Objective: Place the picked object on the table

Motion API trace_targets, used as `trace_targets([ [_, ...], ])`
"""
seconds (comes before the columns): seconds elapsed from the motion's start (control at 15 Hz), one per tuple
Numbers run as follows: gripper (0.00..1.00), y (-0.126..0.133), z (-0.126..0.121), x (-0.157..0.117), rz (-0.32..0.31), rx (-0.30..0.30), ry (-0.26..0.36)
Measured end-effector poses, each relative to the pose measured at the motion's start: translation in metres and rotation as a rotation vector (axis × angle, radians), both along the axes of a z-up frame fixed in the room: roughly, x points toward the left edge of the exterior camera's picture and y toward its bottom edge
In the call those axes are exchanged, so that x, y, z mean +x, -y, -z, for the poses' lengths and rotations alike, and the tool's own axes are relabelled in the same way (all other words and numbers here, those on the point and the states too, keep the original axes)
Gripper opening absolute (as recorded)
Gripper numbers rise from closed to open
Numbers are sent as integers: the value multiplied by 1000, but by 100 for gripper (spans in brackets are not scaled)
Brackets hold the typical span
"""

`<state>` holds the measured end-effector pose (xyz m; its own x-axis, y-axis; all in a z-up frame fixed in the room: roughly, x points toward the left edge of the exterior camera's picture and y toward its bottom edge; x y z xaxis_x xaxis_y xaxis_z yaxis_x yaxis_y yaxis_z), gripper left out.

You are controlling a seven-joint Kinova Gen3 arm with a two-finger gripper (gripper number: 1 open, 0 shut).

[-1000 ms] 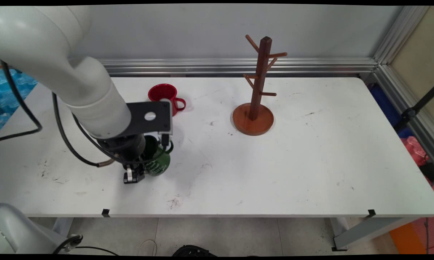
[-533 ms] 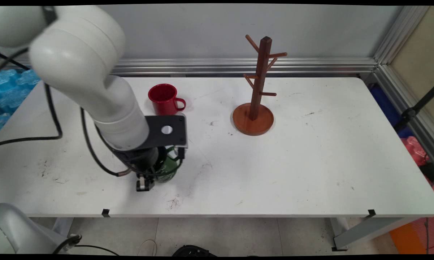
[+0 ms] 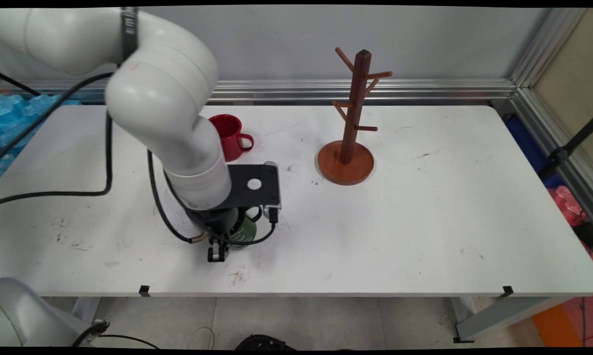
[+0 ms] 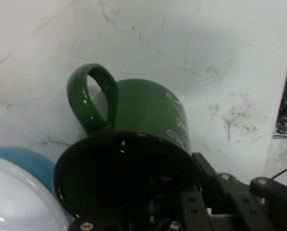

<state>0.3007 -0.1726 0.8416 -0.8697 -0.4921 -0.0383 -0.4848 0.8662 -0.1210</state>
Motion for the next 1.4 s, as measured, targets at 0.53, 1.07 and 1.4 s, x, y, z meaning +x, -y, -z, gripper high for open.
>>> trace_targets([
  [0.53,0,15,10,-18,-17,9,38],
  [1.07,100,27,18,-29,-48,16,59],
  [1.4,100,33,20,-34,-61,9,44],
])
